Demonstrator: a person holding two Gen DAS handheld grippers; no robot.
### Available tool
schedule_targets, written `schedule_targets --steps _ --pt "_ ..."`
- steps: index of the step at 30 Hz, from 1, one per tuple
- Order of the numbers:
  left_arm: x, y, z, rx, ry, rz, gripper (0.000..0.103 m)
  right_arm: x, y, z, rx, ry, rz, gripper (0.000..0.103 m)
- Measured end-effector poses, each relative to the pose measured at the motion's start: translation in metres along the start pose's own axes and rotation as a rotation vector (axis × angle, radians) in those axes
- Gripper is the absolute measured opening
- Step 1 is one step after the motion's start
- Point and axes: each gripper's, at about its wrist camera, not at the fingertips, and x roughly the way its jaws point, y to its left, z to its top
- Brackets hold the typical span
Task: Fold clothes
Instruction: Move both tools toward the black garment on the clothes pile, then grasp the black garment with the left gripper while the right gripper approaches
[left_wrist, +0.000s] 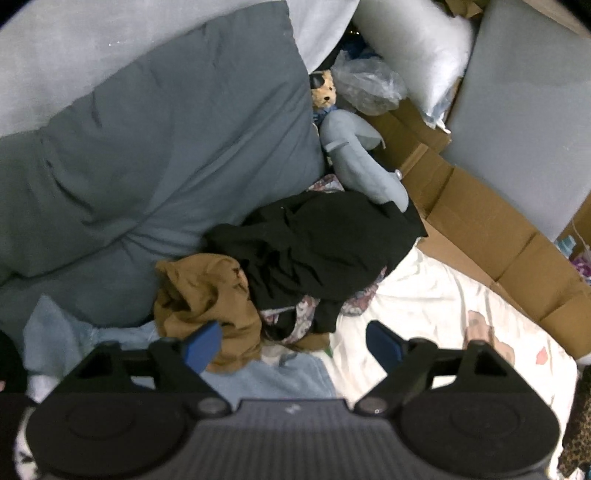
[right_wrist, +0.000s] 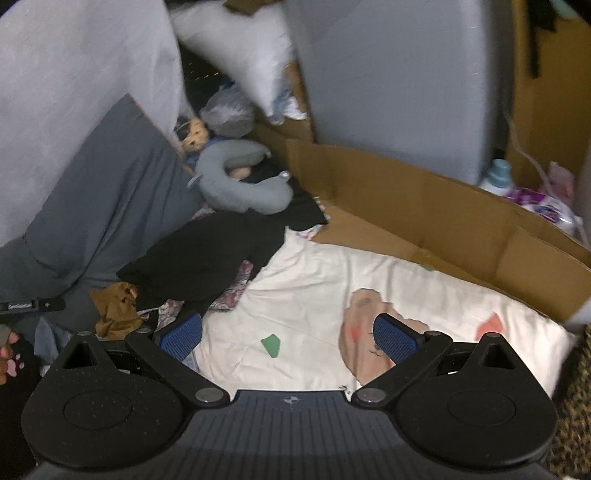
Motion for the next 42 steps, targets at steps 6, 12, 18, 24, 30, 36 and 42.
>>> schedule_targets --steps 6,12,18,24,30,36,42 --pt "0.035 -0.005 0.012 -0.018 0.062 0.038 0.084 0.045 -0.001 0.008 -0.052 0.01 0.084 0.102" --pt "0.054 -0.014 0.013 0.063 0.054 0.068 0.084 0.077 -0.008 0.0 -0.015 0.017 0.121 0.102" --pt "0.094 -0.01 -0.006 0.091 0.049 0.057 0.069 0.108 -0.013 -0.01 0.012 0.023 0.158 0.101" --pt "0.118 -0.006 -0.019 0.141 0.025 0.044 0.069 0.129 -0.009 -0.031 -0.026 0.033 0.18 0.101" --pt "0.15 -0.004 -0.024 0.196 0.047 0.042 0.06 0.149 -0.011 -0.05 -0.035 0.05 0.181 0.1" --pt "0.179 0.001 -0.023 0.209 0.062 0.039 0.06 0.177 -0.017 -0.069 -0.024 0.093 0.185 0.098" --pt "0.209 0.006 -0.022 0.222 0.077 0.036 0.064 0.213 -0.02 -0.074 -0.003 0.122 0.204 0.096"
